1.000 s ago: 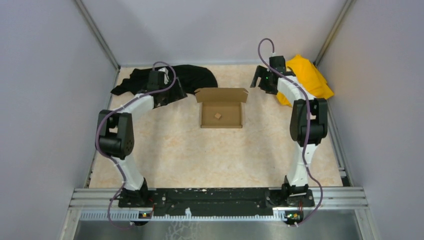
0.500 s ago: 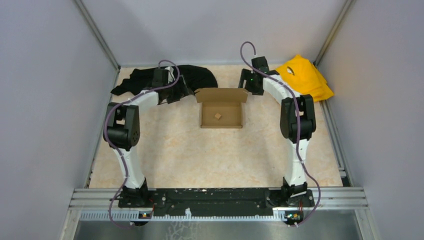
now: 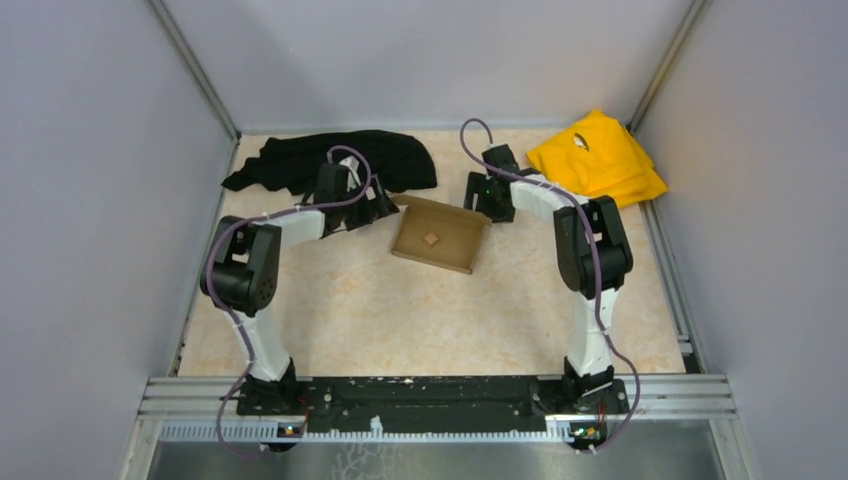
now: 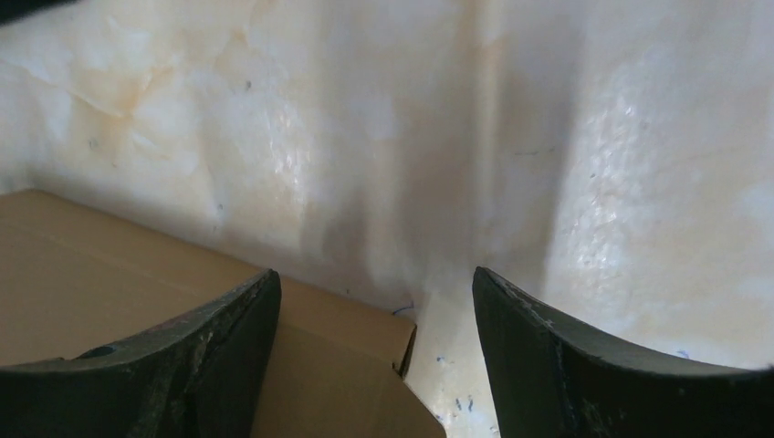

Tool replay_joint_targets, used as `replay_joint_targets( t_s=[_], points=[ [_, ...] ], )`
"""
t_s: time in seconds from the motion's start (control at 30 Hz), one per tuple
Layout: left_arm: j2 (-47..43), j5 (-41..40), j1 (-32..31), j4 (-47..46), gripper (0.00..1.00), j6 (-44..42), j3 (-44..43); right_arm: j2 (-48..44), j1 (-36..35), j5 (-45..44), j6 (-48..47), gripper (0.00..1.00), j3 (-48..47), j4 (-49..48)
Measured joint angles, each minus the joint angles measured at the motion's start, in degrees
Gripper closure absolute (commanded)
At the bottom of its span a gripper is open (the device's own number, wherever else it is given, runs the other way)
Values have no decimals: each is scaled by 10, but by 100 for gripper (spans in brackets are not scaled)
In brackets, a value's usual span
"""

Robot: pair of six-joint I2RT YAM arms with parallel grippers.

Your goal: Fold the paper box

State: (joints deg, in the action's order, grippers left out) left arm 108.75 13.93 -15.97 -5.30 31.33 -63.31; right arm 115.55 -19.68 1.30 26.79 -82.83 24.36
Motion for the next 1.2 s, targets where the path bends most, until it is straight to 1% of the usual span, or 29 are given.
replay_joint_targets(
  t_s=[0.17,0.43,0.53,0.63,0.83,1.2],
  points=[
    [-40,-6,-12,-30,1,8,62,-8,-23,-4,6,24,16,-9],
    [-173,-22,-20,-81,1,26,235,-9,-54,-4,15,24,18,-12],
    [-213,-33,-32,-89,1,33,279,-9,-64,-4,16,24,18,-13],
    [-237,-49,-50,-89,1,36,301,-9,-72,-3,18,24,18,-15],
    [-265,-80,-79,-75,1,37,319,-9,-91,5,13,24,10,-15],
    [-388,-138,-92,42,1,36,362,31,-103,77,-19,24,-65,-19]
  ],
)
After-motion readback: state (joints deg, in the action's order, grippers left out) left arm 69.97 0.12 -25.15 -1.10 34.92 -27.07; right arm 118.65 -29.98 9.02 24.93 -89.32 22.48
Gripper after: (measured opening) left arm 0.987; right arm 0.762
